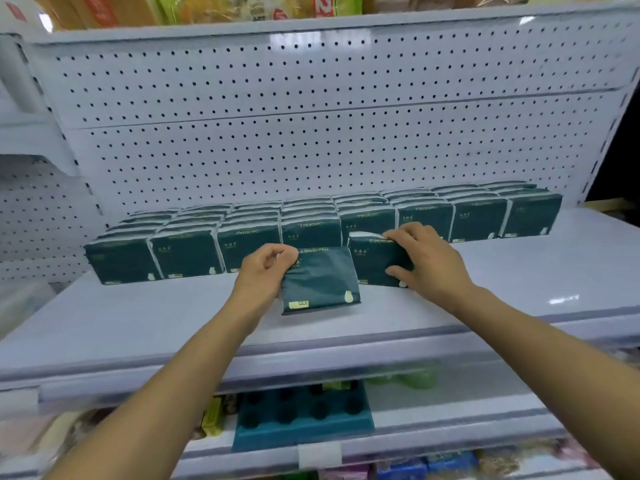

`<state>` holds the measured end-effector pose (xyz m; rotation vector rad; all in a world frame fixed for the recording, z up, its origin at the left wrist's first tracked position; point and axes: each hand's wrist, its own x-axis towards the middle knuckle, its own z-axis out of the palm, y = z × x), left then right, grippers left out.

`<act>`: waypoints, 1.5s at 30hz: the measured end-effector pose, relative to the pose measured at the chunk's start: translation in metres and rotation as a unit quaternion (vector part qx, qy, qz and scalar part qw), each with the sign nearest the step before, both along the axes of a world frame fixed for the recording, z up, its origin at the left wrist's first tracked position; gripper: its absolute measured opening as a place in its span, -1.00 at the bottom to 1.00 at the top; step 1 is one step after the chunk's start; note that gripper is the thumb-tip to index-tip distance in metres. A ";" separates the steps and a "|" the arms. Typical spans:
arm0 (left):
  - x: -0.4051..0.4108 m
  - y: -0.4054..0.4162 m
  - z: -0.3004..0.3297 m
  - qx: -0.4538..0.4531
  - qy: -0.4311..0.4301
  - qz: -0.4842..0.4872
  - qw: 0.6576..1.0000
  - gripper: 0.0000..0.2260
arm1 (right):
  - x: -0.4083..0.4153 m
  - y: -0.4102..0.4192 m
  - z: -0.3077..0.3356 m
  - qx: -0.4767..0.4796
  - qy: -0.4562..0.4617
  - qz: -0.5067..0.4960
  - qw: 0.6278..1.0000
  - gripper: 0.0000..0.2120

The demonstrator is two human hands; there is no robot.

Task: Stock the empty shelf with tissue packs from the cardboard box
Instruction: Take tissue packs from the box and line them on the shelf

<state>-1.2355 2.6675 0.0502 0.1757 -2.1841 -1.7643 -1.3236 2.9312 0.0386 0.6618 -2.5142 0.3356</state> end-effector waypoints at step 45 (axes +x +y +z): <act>-0.103 0.080 0.015 -0.486 0.186 0.013 0.854 -0.71 | -0.045 0.085 0.011 -0.075 -0.071 0.107 0.989 -0.56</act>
